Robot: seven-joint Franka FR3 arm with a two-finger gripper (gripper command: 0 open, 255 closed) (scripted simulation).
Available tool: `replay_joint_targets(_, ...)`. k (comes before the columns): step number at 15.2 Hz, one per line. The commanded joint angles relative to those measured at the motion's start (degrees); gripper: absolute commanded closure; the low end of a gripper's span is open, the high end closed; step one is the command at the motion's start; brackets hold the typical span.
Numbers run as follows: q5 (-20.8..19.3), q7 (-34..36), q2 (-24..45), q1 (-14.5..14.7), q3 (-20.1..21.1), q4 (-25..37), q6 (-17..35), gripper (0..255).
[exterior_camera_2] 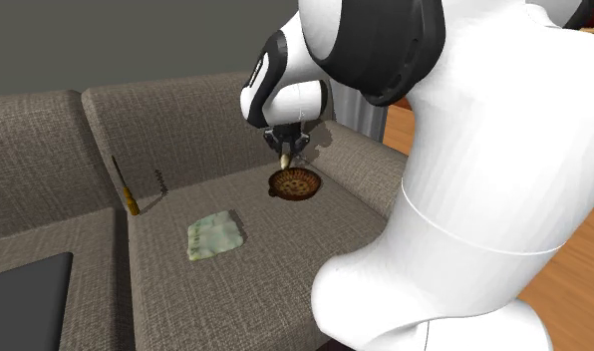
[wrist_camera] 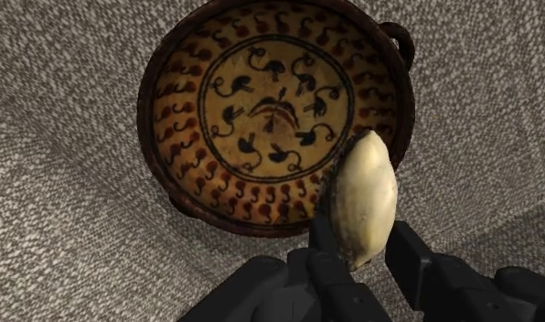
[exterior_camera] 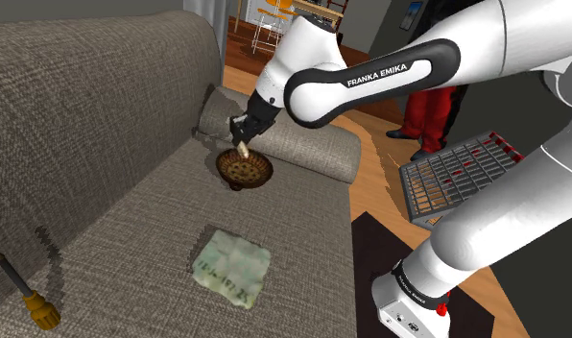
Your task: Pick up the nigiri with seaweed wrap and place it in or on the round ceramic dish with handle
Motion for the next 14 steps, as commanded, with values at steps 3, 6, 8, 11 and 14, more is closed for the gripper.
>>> replay_joint_targets(3, 1.65, -4.61, 0.36, -1.04, -2.08, -2.05, 2.31, 255)
replay_joint_targets(6, 0.09, -3.48, 2.00, -1.27, -1.76, -3.06, 4.73, 255)
replay_joint_targets(8, -1.16, -2.58, 3.17, -1.43, -1.59, -3.66, 6.34, 255)
replay_joint_targets(11, -3.42, -0.94, 5.06, -1.62, -1.48, -4.46, 8.71, 255)
replay_joint_targets(14, -6.21, 1.10, 7.09, -1.69, -1.59, -5.13, 11.03, 255)
